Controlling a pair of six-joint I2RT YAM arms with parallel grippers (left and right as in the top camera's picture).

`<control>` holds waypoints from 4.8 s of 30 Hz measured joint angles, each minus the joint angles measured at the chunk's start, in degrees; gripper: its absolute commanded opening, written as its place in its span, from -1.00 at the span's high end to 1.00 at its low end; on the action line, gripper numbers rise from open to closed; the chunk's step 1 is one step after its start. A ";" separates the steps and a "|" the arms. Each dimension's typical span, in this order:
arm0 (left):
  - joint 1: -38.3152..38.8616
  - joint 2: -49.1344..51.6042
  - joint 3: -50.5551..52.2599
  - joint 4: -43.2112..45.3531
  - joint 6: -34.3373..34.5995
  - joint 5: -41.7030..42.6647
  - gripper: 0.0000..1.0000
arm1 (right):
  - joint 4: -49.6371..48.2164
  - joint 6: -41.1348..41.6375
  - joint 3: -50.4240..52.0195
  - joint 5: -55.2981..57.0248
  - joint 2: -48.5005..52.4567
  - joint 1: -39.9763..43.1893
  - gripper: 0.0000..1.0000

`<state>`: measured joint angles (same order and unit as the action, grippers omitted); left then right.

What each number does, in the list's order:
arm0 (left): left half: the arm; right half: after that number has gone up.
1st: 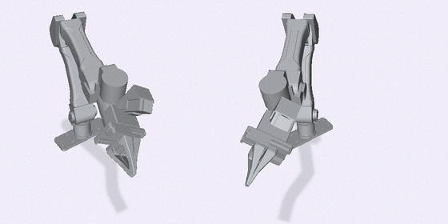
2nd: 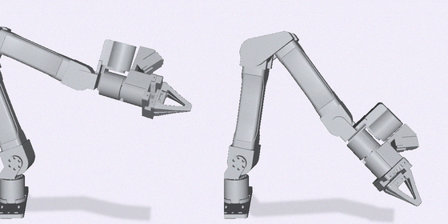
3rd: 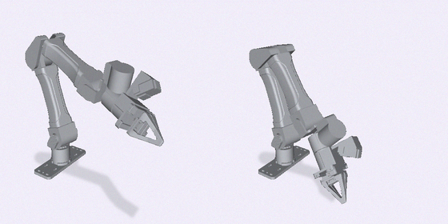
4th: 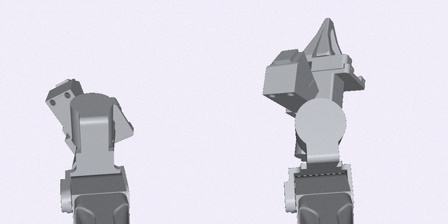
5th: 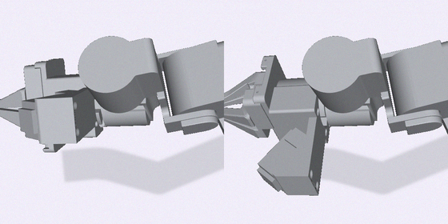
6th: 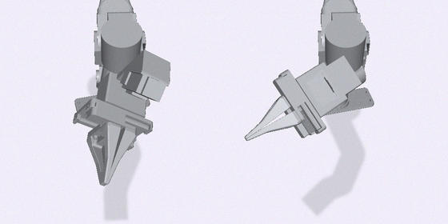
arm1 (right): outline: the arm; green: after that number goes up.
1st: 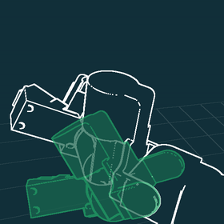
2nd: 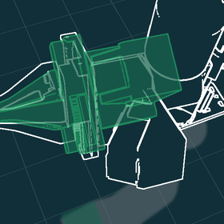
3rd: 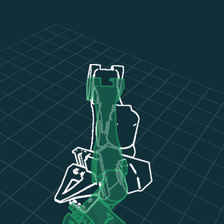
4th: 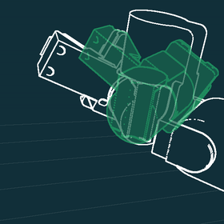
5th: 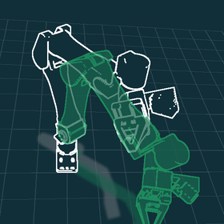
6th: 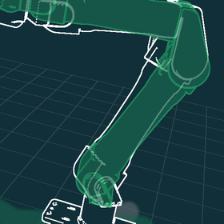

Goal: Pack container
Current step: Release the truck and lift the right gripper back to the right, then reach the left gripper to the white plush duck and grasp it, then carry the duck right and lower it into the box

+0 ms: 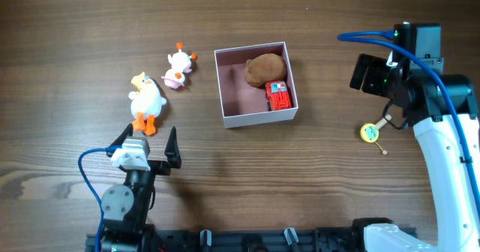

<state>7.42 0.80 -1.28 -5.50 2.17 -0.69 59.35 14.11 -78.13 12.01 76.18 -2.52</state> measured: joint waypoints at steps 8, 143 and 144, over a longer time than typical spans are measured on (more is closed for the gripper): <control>0.00 0.00 0.00 0.44 0.00 0.00 -0.99 | -0.02 0.02 0.00 0.00 0.00 0.00 -0.99; 27.30 105.28 -74.97 -34.49 25.55 -8.92 0.59 | -0.15 0.20 0.11 0.00 0.00 0.02 -1.00; 27.30 105.28 -74.97 -34.84 25.55 -8.94 0.38 | -0.15 0.20 0.11 0.00 0.00 0.00 -0.99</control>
<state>34.72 106.08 -76.25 -40.34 27.73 -9.63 59.20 14.31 -78.02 12.01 76.18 -2.52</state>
